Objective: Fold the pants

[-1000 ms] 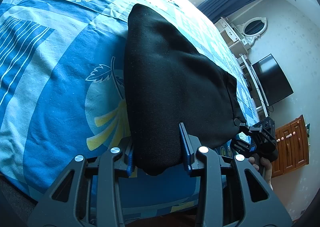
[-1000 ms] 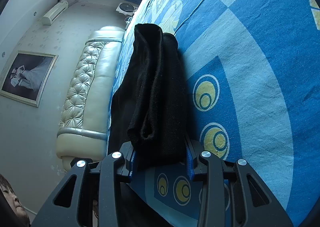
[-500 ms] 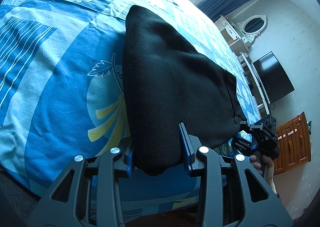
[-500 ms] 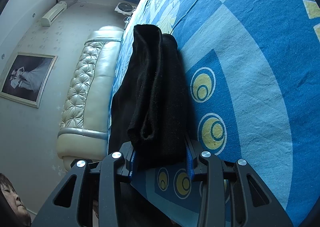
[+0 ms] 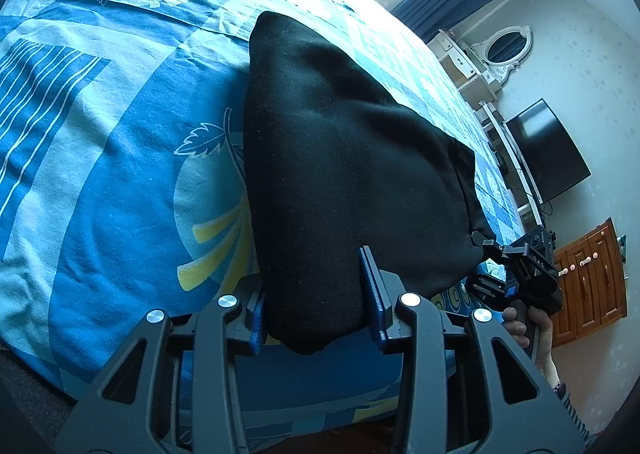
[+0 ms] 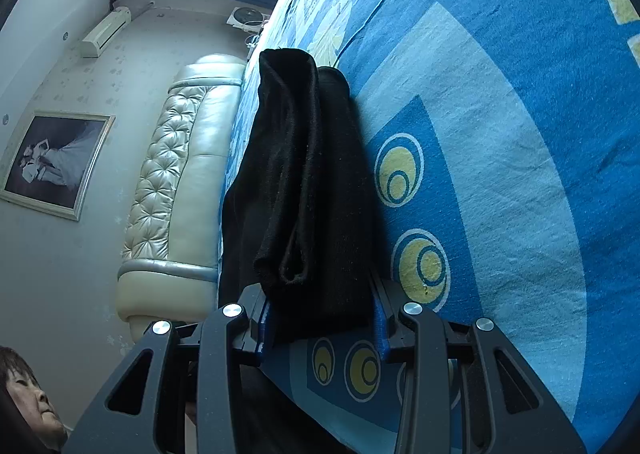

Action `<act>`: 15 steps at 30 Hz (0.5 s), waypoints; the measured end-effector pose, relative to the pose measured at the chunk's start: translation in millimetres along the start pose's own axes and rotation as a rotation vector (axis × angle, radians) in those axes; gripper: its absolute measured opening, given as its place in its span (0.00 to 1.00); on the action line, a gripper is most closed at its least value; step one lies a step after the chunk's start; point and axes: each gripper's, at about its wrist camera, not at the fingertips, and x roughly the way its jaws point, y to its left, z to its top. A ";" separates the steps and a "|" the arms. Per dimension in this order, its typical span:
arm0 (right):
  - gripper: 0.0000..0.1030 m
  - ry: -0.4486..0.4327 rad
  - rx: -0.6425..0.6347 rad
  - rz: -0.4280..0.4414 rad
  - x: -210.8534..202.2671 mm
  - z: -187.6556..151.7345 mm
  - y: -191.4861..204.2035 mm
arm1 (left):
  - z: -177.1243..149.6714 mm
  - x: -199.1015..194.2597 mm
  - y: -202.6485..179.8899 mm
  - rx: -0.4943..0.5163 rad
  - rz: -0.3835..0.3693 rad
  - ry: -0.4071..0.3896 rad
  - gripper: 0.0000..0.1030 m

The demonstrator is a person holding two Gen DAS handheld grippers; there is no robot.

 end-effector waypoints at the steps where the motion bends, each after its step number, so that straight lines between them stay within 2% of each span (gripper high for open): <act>1: 0.37 0.000 0.000 0.000 0.0 0.0 -0.1 | 0.1 0.1 0.1 0.000 0.000 0.000 0.37; 7: 0.37 -0.002 0.001 0.006 -2.0 0.1 -1.3 | 0.0 -0.2 1.0 -0.003 0.005 0.000 0.40; 11: 0.38 -0.005 0.004 0.016 -4.2 0.4 -3.7 | 0.4 0.3 3.2 -0.012 0.027 -0.006 0.54; 15: 0.38 -0.008 0.006 0.025 -6.1 0.9 -6.5 | -0.3 -1.3 0.8 0.019 0.062 -0.023 0.62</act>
